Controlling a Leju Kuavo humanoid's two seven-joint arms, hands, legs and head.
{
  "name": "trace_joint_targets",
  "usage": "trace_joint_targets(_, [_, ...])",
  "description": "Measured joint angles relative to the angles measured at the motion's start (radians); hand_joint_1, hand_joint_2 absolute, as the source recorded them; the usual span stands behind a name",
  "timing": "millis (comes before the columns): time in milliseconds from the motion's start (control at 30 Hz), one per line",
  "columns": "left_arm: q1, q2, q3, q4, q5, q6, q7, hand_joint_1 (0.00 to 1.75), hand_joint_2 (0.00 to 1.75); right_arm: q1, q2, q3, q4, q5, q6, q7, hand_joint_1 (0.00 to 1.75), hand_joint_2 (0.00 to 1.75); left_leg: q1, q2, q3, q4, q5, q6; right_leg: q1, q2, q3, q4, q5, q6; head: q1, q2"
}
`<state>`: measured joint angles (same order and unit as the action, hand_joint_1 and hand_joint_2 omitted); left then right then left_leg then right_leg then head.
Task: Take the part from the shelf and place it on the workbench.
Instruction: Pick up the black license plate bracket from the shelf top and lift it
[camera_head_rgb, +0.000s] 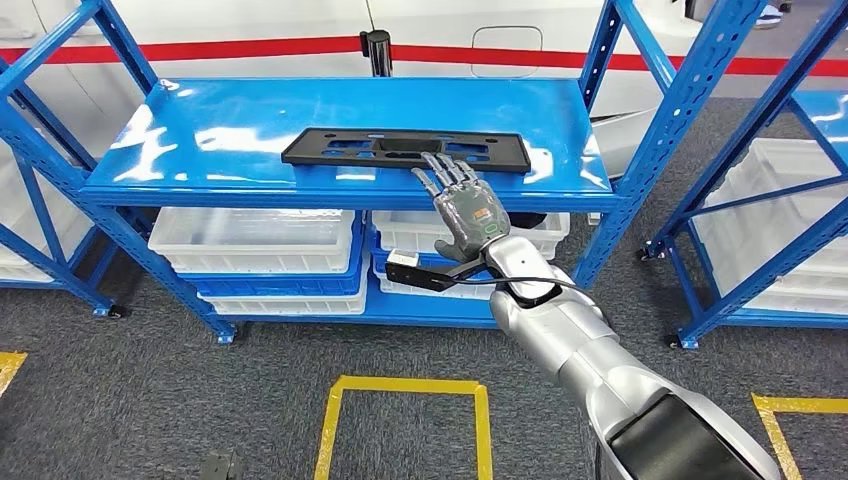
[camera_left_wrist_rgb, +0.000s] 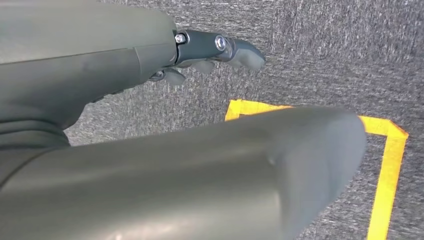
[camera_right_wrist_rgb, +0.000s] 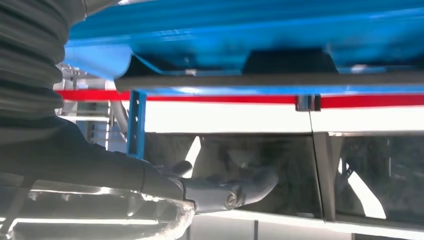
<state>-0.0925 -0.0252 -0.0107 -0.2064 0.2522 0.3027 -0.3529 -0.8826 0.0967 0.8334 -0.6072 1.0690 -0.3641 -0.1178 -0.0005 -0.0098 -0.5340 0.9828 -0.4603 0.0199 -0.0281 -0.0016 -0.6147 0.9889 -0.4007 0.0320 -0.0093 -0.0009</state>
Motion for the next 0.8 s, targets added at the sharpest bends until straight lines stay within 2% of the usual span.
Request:
trace_joint_targets(67, [0.000,0.000,0.000,0.000,0.000,0.000,0.001,0.00,0.00,0.000,0.002,0.000,-0.003,0.000,0.002,0.000,0.00,1.75,0.006,0.001,0.002,0.003,-0.008,-0.010,0.003,0.003,0.002,0.000,-0.004,-0.020,-0.003,0.000])
trace_joint_targets(133, [0.000,0.001,0.000,0.000,-0.001,0.000,0.001,0.00,0.00,-0.002,0.006,0.000,-0.008,0.000,0.002,0.001,0.00,1.75,0.012,0.004,-0.012,0.043,-0.033,-0.021,0.000,0.006,0.010,-0.001,-0.008,-0.035,-0.005,0.000])
trace_joint_targets(167, [-0.001,0.001,0.000,0.000,-0.002,0.000,0.001,0.00,0.00,-0.002,0.008,0.000,-0.011,0.000,0.002,0.002,0.00,1.75,0.014,0.005,-0.037,0.095,-0.058,-0.027,-0.001,0.007,0.014,-0.002,-0.011,-0.042,-0.006,0.000])
trace_joint_targets(233, [0.000,0.001,0.000,0.000,-0.004,0.000,0.003,0.00,0.00,0.000,0.011,0.001,-0.013,0.001,0.002,0.004,0.00,1.75,0.016,0.006,-0.120,0.239,-0.111,-0.037,0.003,0.008,0.021,-0.002,-0.017,-0.051,-0.008,0.000])
trace_joint_targets(267, [0.000,0.001,0.000,0.000,-0.006,0.000,0.004,0.00,0.00,0.003,0.011,0.001,-0.013,0.003,0.002,0.006,0.00,1.75,0.016,0.006,-0.160,0.294,-0.121,-0.038,0.005,0.008,0.024,-0.002,-0.021,-0.053,-0.008,0.000])
trace_joint_targets(300, [0.000,0.001,0.000,0.000,-0.007,0.001,0.006,0.00,0.00,0.006,0.011,0.001,-0.014,0.004,0.002,0.007,0.00,1.75,0.017,0.006,-0.184,0.315,-0.109,-0.037,0.008,0.009,0.029,-0.002,-0.026,-0.054,-0.008,0.000])
trace_joint_targets(333, [0.001,0.001,0.000,0.000,-0.008,0.001,0.006,0.00,0.00,0.009,0.010,0.001,-0.014,0.006,0.002,0.008,0.00,1.75,0.017,0.006,-0.188,0.293,-0.076,-0.033,0.011,0.010,0.036,-0.002,-0.030,-0.054,-0.008,0.000])
trace_joint_targets(400, [0.001,0.002,0.000,0.000,-0.010,0.001,0.008,0.00,0.00,0.011,0.011,0.001,-0.018,0.009,0.002,0.011,0.00,1.75,0.012,0.006,-0.146,0.157,0.025,-0.013,0.016,0.012,0.052,-0.003,-0.040,-0.055,-0.007,0.000])
trace_joint_targets(433, [0.000,0.003,0.000,0.000,-0.011,0.002,0.009,0.00,0.00,0.010,0.012,0.001,-0.020,0.010,0.002,0.012,0.00,1.75,0.008,0.008,-0.120,0.091,0.060,0.001,0.020,0.012,0.059,-0.004,-0.045,-0.054,-0.006,0.000])
trace_joint_targets(467, [0.000,0.005,0.000,0.000,-0.012,0.003,0.009,0.00,0.00,0.009,0.012,0.001,-0.022,0.012,0.002,0.013,0.00,1.75,0.002,0.011,-0.101,0.045,0.078,0.013,0.021,0.013,0.062,-0.006,-0.048,-0.052,-0.006,0.000])
trace_joint_targets(533, [-0.002,0.008,0.000,0.000,-0.013,0.004,0.010,0.00,0.00,0.010,0.012,0.001,-0.024,0.016,0.002,0.014,0.00,1.75,-0.006,0.015,-0.089,0.018,0.074,0.029,0.021,0.013,0.065,-0.012,-0.053,-0.044,-0.006,0.000])
trace_joint_targets(633, [-0.002,0.008,0.000,0.000,-0.014,0.004,0.011,0.00,0.00,0.009,0.012,0.000,-0.032,0.019,0.002,0.014,0.00,1.75,-0.003,0.016,-0.055,-0.025,0.083,0.044,0.027,0.008,0.059,0.001,-0.062,-0.038,-0.004,0.000])
trace_joint_targets(667, [-0.003,0.007,0.000,0.000,-0.015,0.004,0.011,0.00,0.00,0.006,0.011,-0.001,-0.034,0.019,0.003,0.014,0.00,1.75,0.000,0.017,-0.042,-0.039,0.086,0.046,0.028,0.006,0.038,0.039,-0.075,-0.040,-0.003,0.000])
trace_joint_targets(733, [-0.008,0.004,0.000,0.000,-0.016,0.004,0.011,0.00,0.00,0.005,0.007,-0.001,-0.034,0.019,0.004,0.014,0.00,1.75,0.001,0.014,-0.033,-0.045,0.082,0.047,0.024,0.005,-0.044,0.175,-0.116,-0.043,-0.002,0.000])
trace_joint_targets(767, [-0.009,0.003,0.000,0.000,-0.016,0.003,0.011,0.00,0.00,0.009,0.005,-0.001,-0.034,0.020,0.004,0.014,0.00,1.75,0.002,0.012,-0.030,-0.045,0.078,0.045,0.021,0.005,-0.090,0.242,-0.132,-0.041,-0.002,0.000])
trace_joint_targets(800, [-0.009,0.002,0.000,0.000,-0.016,0.002,0.012,0.00,0.00,0.013,0.001,-0.001,-0.034,0.020,0.004,0.014,0.00,1.75,0.002,0.009,-0.026,-0.044,0.073,0.042,0.017,0.005,-0.123,0.278,-0.132,-0.034,-0.001,0.000])
